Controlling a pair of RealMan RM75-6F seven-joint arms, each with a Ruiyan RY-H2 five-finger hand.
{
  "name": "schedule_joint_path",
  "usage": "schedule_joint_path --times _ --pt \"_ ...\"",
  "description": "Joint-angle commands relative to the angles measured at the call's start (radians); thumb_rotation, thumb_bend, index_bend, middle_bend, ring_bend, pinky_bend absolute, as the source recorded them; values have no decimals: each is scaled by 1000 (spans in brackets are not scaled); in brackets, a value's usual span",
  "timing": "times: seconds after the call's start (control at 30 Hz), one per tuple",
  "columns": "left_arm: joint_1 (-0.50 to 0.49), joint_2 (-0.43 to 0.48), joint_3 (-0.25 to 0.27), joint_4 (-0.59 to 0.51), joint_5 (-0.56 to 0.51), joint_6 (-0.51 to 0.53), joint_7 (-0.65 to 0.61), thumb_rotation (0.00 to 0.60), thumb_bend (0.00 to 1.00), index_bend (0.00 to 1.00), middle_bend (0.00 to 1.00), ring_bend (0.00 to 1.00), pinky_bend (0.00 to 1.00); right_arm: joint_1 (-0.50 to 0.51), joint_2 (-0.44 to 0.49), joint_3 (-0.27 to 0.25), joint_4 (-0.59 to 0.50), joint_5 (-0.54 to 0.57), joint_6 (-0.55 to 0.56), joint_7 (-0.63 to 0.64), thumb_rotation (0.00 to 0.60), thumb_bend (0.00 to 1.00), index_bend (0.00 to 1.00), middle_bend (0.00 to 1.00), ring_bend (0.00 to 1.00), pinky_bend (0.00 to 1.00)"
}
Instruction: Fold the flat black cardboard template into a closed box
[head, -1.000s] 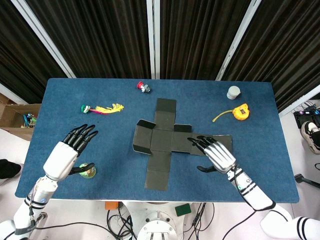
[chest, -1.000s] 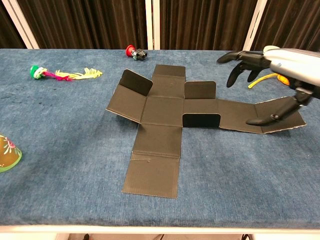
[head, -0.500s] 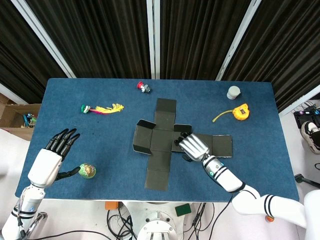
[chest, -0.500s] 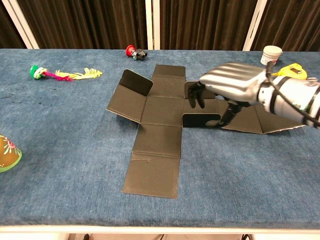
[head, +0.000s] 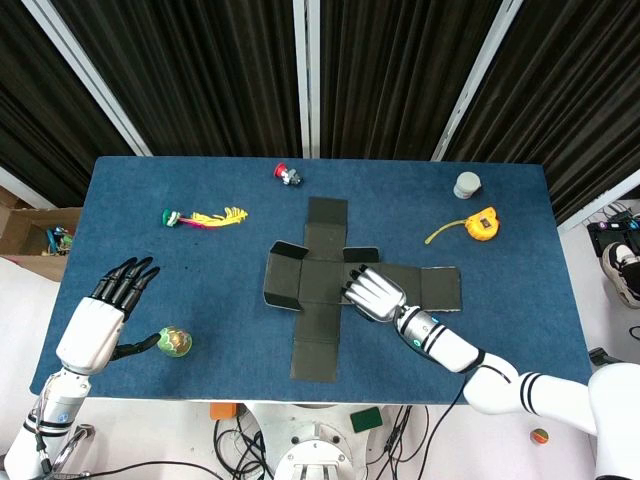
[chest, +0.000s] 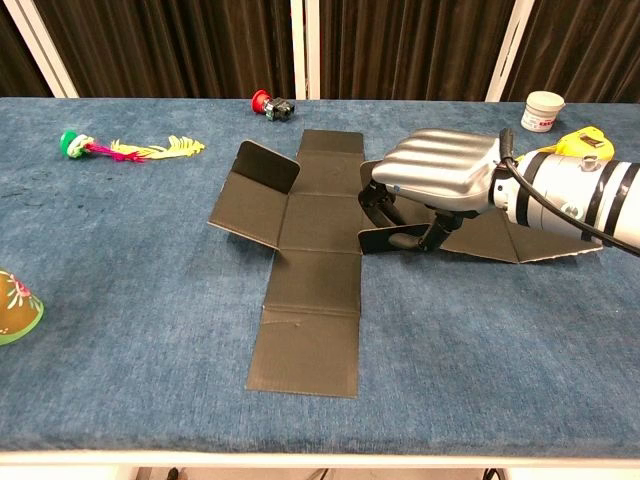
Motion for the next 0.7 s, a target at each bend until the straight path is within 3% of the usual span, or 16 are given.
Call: schedule_joint_path --times 0.03,0.27,0.5,0.57,0.7 --pt "1 2 0 -4 -2 -1 2 600 25 72 44 15 160 37 19 -56 67 -119 66 75 600 477 690 614 381 476" --pt "1 3 -1 -14 -2 -3 14 600 24 72 44 15 159 85 15 -119 218 -272 201 205 600 477 697 600 382 476" --pt "4 4 -1 -18 -9 -5 17 600 25 72 44 15 159 110 -33 -165 355 -332 264 270 600 466 674 572 382 462" --pt "3 4 -2 -18 -8 -6 17 600 24 72 44 15 159 103 -39 -162 352 -305 242 269 600 402 568 513 376 432" --pt "3 1 -1 -9 -7 -5 11 600 24 72 44 15 160 53 -9 -115 235 -196 212 163 600 185 151 231 264 318"
